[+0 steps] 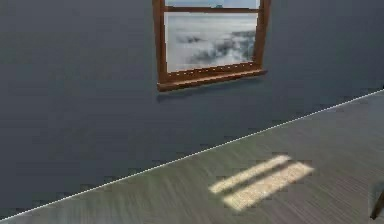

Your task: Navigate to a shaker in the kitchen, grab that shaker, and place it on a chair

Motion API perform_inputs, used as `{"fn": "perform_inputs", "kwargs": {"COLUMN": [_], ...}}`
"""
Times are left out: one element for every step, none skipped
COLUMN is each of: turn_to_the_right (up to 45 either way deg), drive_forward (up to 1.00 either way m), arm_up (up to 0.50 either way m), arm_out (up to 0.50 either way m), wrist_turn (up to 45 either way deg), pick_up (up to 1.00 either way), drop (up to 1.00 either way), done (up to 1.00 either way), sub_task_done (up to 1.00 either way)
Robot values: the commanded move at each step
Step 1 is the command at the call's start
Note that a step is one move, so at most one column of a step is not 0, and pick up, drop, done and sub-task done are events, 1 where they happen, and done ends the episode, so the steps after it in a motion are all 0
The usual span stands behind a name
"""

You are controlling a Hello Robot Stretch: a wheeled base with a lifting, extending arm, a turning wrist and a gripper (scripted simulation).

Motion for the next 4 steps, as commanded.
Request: {"fn": "perform_inputs", "kwargs": {"turn_to_the_right": [-27.0, 0.0, 45.0, 39.0], "drive_forward": [0.00, 0.20, 0.00, 0.00], "arm_up": [0.00, 0.00, 0.00, 0.00], "arm_out": [0.00, 0.00, 0.00, 0.00], "wrist_turn": [0.0, 0.0, 0.0, 0.0], "pick_up": [0.00, 0.00, 0.00, 0.00], "drop": [0.00, 0.00, 0.00, 0.00], "done": [0.00, 0.00, 0.00, 0.00], "sub_task_done": [0.00, 0.00, 0.00, 0.00]}}
